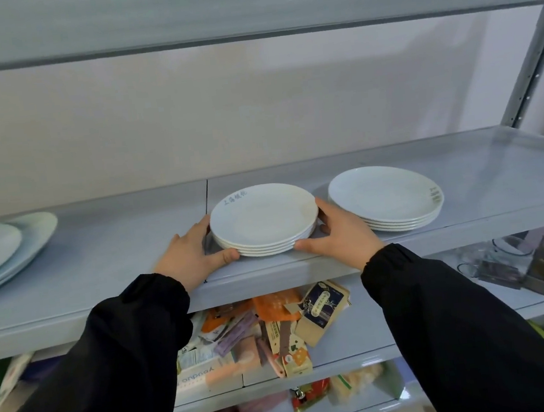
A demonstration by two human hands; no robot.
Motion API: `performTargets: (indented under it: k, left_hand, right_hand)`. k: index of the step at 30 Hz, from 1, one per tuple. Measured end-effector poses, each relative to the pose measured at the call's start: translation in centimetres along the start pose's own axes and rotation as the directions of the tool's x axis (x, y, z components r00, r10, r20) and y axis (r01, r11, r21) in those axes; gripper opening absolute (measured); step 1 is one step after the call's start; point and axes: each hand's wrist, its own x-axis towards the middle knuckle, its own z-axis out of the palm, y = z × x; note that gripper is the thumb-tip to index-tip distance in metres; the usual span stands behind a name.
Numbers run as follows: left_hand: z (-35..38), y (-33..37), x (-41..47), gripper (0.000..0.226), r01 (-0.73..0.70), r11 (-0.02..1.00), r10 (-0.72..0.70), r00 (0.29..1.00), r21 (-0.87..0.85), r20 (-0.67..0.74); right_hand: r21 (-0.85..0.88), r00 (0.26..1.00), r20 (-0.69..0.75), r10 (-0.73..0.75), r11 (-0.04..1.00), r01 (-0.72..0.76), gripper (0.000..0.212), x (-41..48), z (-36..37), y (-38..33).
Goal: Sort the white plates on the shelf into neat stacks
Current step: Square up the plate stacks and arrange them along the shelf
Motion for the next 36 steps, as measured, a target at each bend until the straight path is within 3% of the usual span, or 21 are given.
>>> performTargets:
  k: [4, 14, 25, 31, 36]
  left_hand:
    - [-0.2, 0.8, -0.3, 0.081, 0.008, 0.999, -0.009, 1.000, 0.049, 0.002]
    - [-0.3, 0.8, -0.5, 0.082, 0.005, 1.000, -0.005, 1.000, -0.013, -0.004]
    - [-0.3, 1.4, -0.8, 0.086, 0.028, 0.999, -0.027, 0.999, 0.041, -0.022]
    - [-0.3, 0.0, -0.3, 0.101, 0.050, 0.999, -0.049, 0.999, -0.020, 0.012]
    - [-0.1, -0.5, -0.1, 0.096, 0.044, 0.997, -0.044, 0.999, -0.064, 0.001]
  right_hand:
    - [0.028, 1.000, -0.010, 0.002, 1.000, -0.002, 0.083, -0.1, -0.1, 0.2]
    - [0.059, 1.000, 0.006, 0.018, 0.998, -0.018, 0.087, 0.1, -0.2, 0.5]
    - [0.064, 0.999, 0.034, 0.022, 0.998, -0.024, 0.076, 0.1, -0.4, 0.3]
    - [0.011, 0.999, 0.033, 0.010, 1.000, -0.010, 0.068, 0.2, -0.5, 0.4]
    - [0.010, 0.999, 0.028, 0.023, 1.000, -0.023, 0.066, 0.4, -0.4, 0.7]
